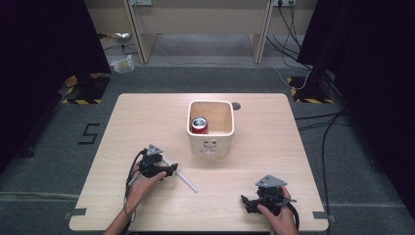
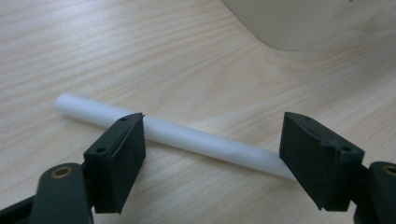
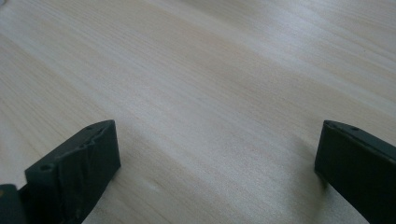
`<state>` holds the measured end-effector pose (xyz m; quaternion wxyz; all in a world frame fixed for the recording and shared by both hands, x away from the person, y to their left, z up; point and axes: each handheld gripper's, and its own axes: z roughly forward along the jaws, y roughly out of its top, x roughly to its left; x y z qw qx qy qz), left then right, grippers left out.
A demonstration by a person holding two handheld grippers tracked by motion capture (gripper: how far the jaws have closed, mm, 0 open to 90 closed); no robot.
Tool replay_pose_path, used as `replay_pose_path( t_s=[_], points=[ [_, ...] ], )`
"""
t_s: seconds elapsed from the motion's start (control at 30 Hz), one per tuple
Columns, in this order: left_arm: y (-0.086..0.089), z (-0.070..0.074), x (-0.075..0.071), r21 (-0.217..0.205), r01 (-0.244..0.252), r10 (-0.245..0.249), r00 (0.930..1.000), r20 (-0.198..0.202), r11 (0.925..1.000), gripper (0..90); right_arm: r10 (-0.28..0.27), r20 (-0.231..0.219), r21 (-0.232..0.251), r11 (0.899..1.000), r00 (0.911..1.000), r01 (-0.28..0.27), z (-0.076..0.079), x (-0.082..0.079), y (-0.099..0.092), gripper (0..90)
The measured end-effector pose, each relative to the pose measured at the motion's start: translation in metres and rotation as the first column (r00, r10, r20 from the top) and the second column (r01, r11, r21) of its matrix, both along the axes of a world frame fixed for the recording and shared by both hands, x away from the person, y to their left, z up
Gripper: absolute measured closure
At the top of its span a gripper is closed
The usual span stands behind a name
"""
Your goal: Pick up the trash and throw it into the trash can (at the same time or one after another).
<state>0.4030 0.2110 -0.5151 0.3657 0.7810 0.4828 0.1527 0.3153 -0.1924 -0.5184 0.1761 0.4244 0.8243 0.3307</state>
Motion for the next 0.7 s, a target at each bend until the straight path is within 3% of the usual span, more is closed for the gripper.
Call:
replay_pose_path(
  t_s=[0.13,0.23,0.43,0.57,0.7],
  points=[
    [-0.0009,-0.0006,0.0012,0.005,-0.009,0.009,0.9999,0.009,0.9999,22.8,0.0,0.0,0.0,1.0,1.0,0.0,0.0,0.0,0.0,0.3],
    [-0.0018,-0.0007,0.0004,0.038,0.0,-0.001,0.9998,0.022,0.9993,23.7,0.0,0.0,0.0,1.0,1.0,0.0,0.0,0.0,0.0,0.3],
    [0.0007,0.001,-0.0021,0.079,0.027,-0.03,0.9988,0.04,0.9965,41.8,0.0,0.0,0.0,1.0,1.0,0.0,0.0,0.0,0.0,0.3],
    [0.0032,0.0019,-0.0022,0.082,0.044,-0.048,0.9979,0.045,0.9957,53.7,0.0,0.0,0.0,1.0,1.0,0.0,0.0,0.0,0.0,0.3],
    [0.0053,0.0025,-0.0021,0.083,0.059,-0.063,0.9971,0.044,0.9948,60.2,0.0,0.0,0.0,1.0,1.0,0.0,0.0,0.0,0.0,0.3]
  ],
)
